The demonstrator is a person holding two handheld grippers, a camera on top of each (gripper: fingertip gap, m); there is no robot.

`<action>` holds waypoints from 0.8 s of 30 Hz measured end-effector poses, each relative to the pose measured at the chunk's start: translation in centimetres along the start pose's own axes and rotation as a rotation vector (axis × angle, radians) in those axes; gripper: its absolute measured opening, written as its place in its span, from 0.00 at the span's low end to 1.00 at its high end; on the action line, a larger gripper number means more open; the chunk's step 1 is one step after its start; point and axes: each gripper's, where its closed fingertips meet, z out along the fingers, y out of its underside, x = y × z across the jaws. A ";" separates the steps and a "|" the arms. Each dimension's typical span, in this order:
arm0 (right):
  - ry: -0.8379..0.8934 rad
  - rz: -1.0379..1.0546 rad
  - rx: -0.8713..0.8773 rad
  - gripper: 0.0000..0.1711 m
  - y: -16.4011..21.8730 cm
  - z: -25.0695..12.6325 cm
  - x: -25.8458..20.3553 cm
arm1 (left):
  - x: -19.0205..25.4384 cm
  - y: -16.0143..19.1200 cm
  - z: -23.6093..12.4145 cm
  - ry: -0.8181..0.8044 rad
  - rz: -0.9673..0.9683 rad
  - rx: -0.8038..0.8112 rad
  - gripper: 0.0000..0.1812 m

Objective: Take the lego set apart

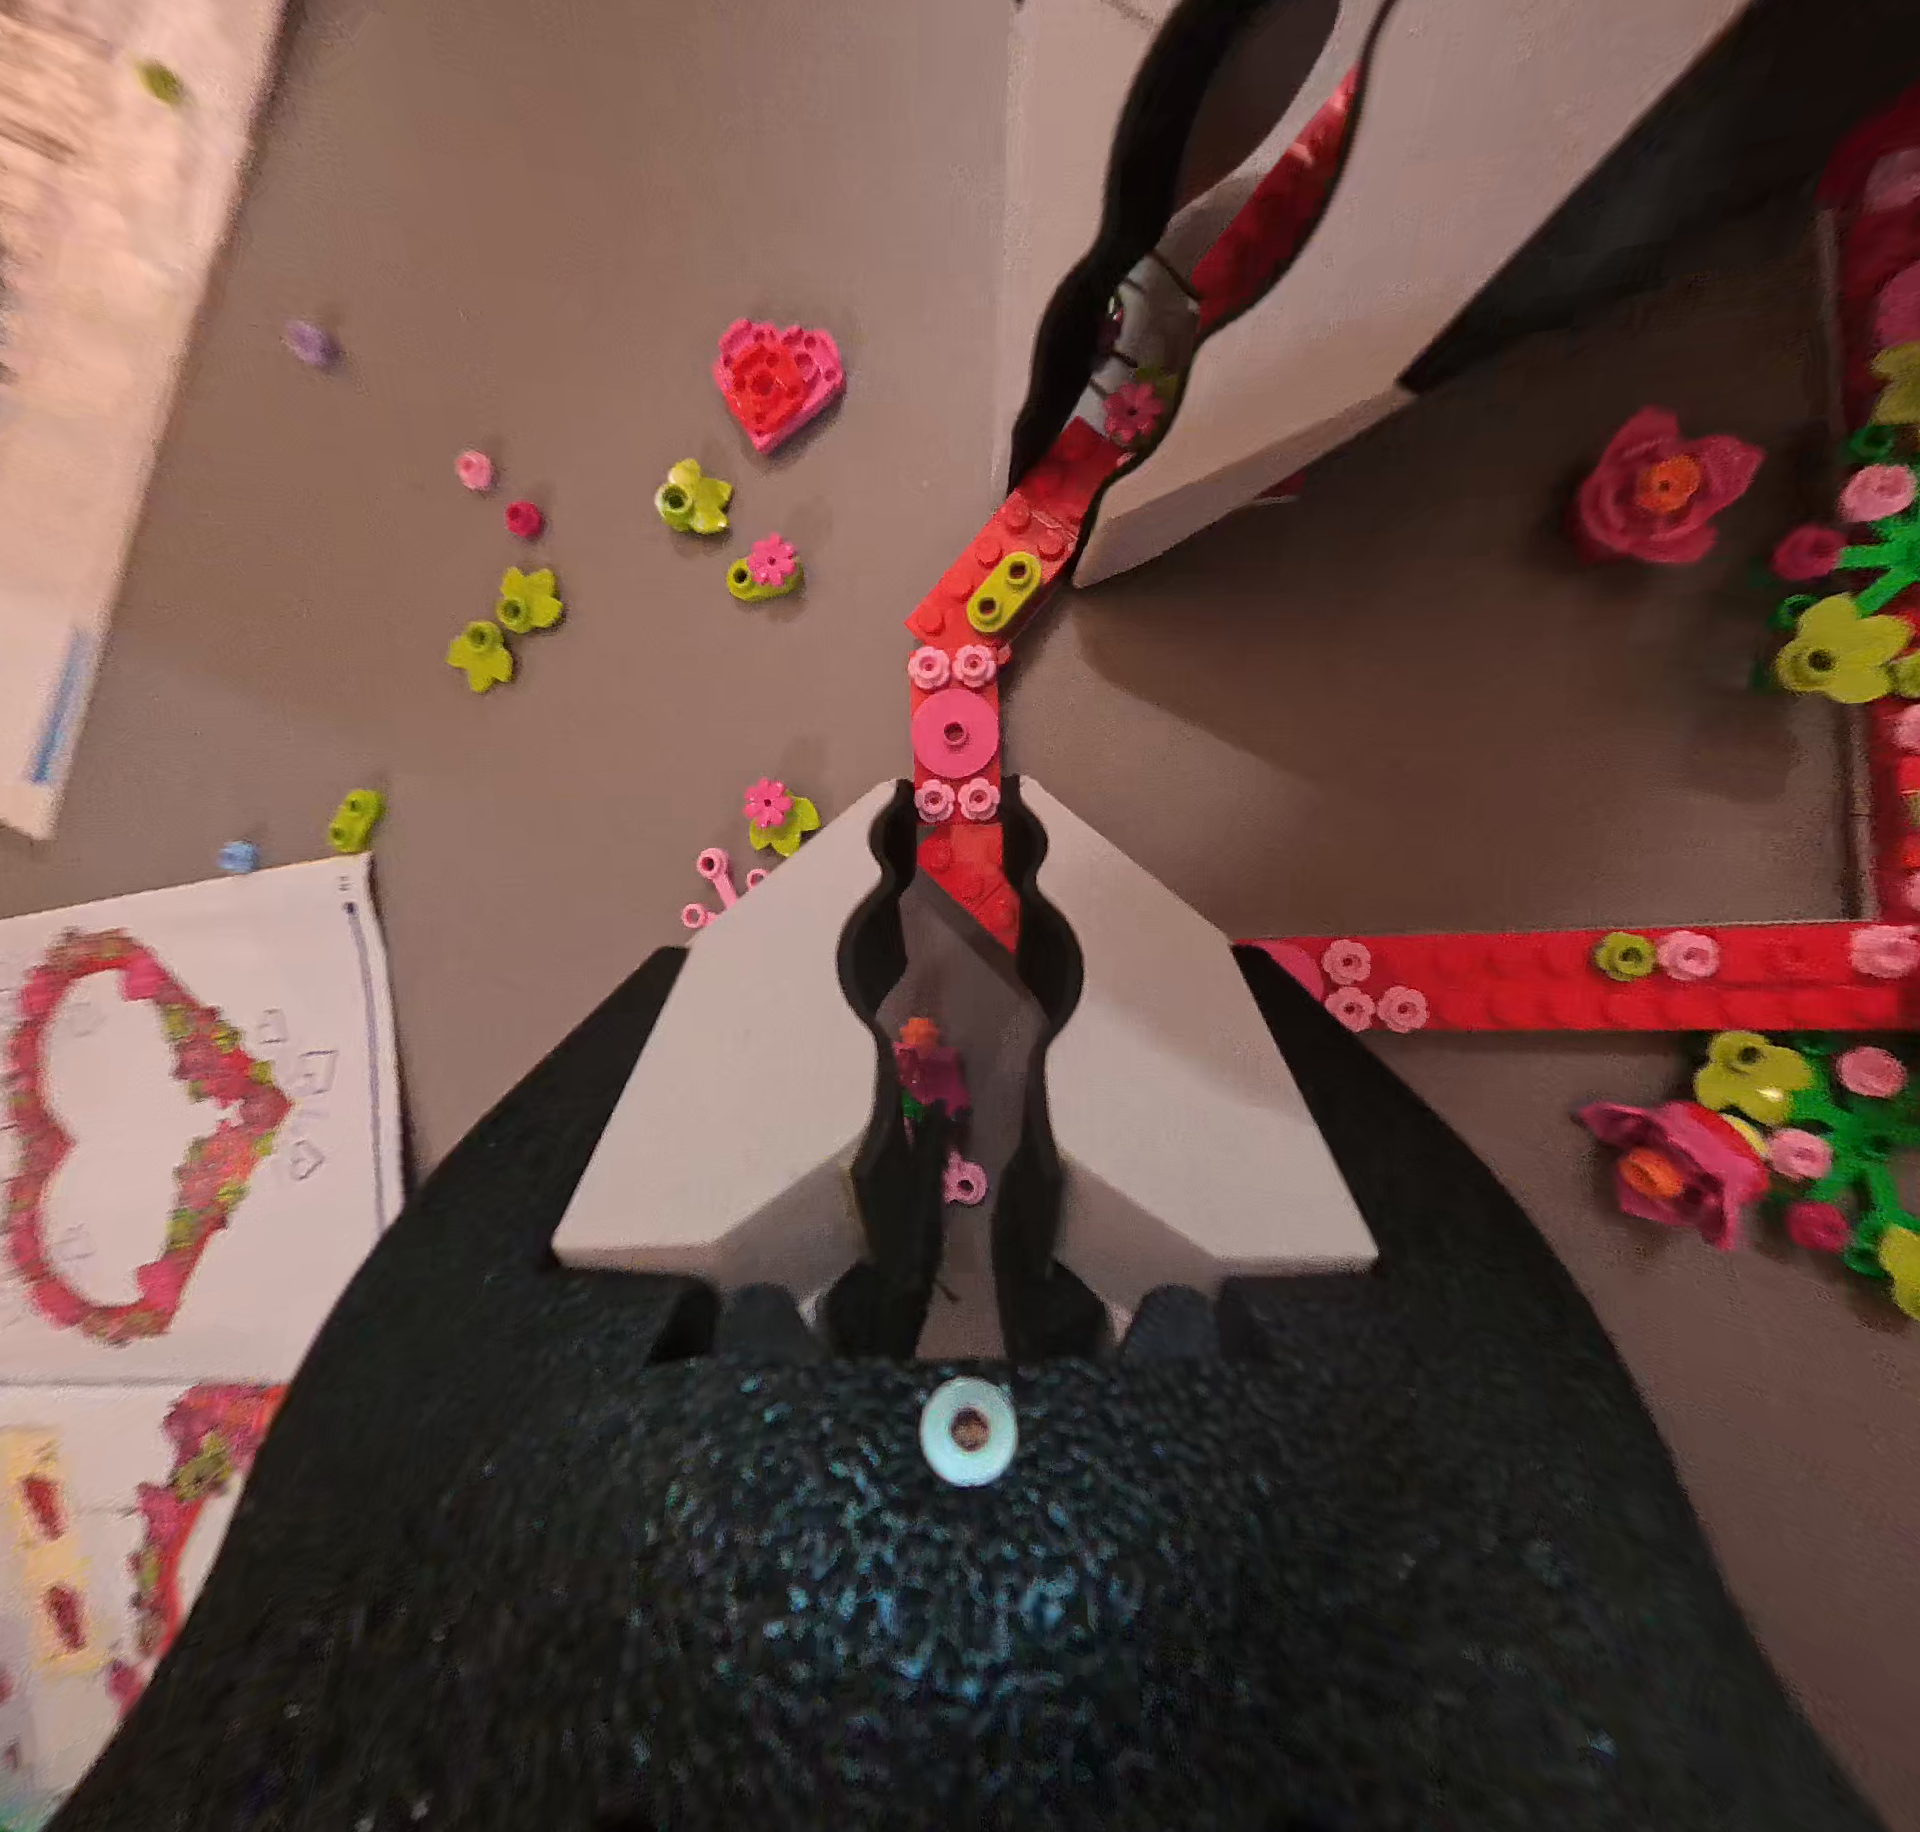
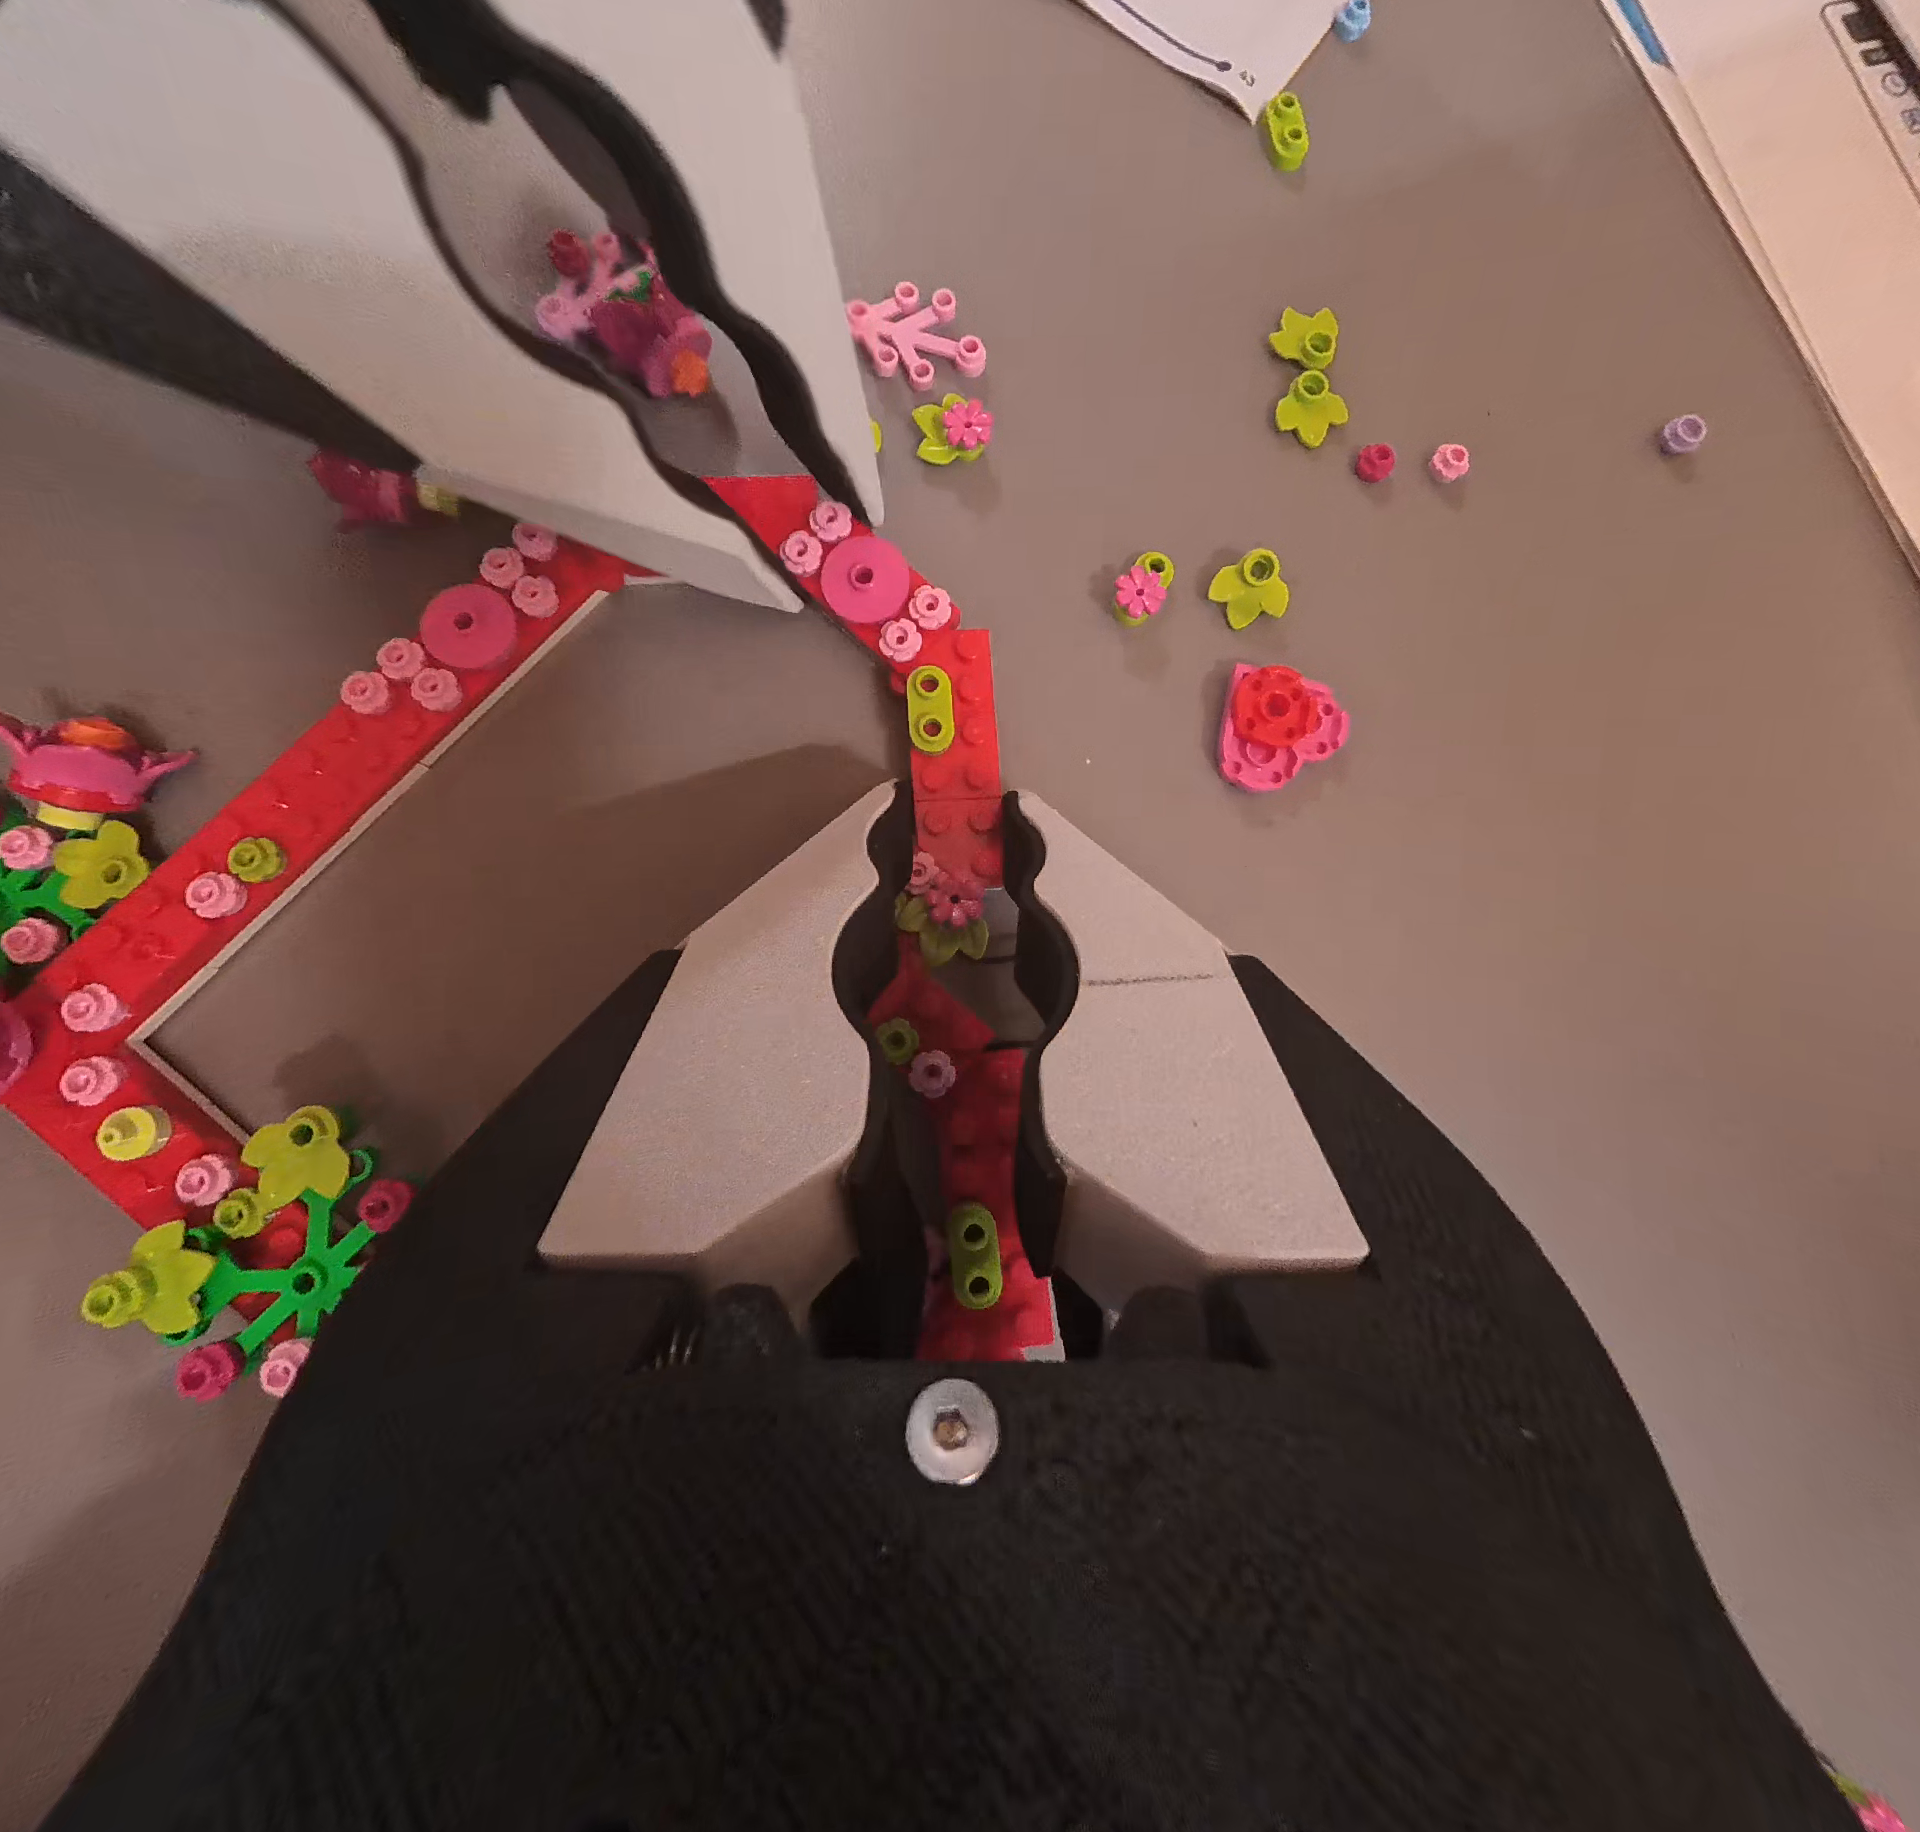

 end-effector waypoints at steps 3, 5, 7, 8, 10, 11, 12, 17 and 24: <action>-0.001 0.006 0.013 0.10 -0.1 0.0 0.0 | -0.1 -0.1 -0.1 -0.078 0.030 0.057 0.07; -0.002 0.008 0.018 0.10 -0.1 0.1 0.0 | -0.2 -0.1 -0.2 -0.110 0.039 0.090 0.07; -0.003 0.009 0.019 0.10 -0.2 0.2 0.0 | -0.3 -0.1 -0.2 -0.163 0.080 0.100 0.07; -0.002 0.009 0.018 0.09 -0.2 0.2 -0.1 | -0.4 -0.1 -0.3 -0.182 0.102 0.103 0.07; -0.003 0.008 0.021 0.10 -0.2 0.2 0.0 | -0.4 -0.1 -0.3 -0.179 0.100 0.114 0.07; -0.003 0.008 0.022 0.10 -0.2 0.2 -0.1 | -0.4 -0.2 -0.3 -0.159 0.079 0.126 0.07; -0.003 0.009 0.023 0.10 -0.3 0.2 0.0 | -0.3 -0.2 -0.4 -0.138 0.058 0.138 0.07; -0.006 0.021 0.032 0.10 -0.3 0.3 0.0 | -0.4 -0.3 -0.5 -0.179 0.114 0.179 0.07; -0.008 0.005 0.043 0.10 -0.4 0.3 0.0 | 1.0 -1.9 -0.5 0.150 -0.098 0.218 0.09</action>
